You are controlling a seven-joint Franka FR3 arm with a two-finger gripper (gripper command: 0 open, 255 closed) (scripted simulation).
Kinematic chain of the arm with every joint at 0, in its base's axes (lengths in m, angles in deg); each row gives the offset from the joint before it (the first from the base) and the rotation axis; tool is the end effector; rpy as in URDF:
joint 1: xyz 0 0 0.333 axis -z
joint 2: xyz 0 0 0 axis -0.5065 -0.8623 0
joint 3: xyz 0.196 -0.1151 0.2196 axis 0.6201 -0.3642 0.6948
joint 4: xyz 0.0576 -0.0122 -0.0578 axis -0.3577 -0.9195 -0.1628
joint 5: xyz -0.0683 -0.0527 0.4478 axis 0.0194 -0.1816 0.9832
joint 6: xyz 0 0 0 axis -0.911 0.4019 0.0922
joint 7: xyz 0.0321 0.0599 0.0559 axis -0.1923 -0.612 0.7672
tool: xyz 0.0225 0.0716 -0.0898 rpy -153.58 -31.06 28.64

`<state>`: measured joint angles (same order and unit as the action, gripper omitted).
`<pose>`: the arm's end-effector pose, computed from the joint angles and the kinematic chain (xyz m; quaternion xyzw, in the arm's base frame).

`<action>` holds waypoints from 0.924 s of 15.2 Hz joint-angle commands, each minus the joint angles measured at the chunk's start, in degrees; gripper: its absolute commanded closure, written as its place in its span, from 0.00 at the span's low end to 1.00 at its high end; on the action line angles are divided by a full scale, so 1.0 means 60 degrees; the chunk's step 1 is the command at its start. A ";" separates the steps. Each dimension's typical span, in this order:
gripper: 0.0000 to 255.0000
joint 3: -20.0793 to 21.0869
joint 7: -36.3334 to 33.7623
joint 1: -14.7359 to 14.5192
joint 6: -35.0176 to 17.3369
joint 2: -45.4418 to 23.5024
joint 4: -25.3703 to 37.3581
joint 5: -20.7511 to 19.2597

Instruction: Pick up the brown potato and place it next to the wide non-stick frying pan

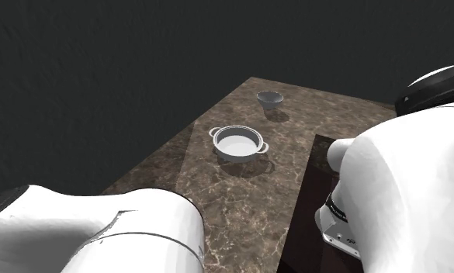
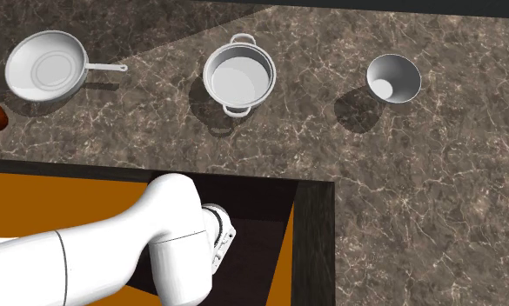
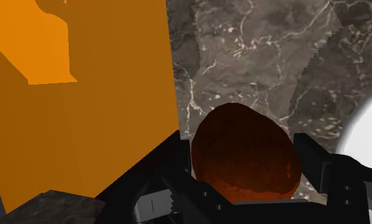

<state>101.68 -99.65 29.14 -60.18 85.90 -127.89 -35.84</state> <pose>0.2067 0.6845 0.3818 0.7660 -0.6214 -0.1214 0.1107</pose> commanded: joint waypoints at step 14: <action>1.00 0.0524 0.0625 0.0112 -0.1037 0.0704 -0.0744 0.0638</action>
<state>104.52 -96.03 29.72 -66.18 89.62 -132.01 -32.06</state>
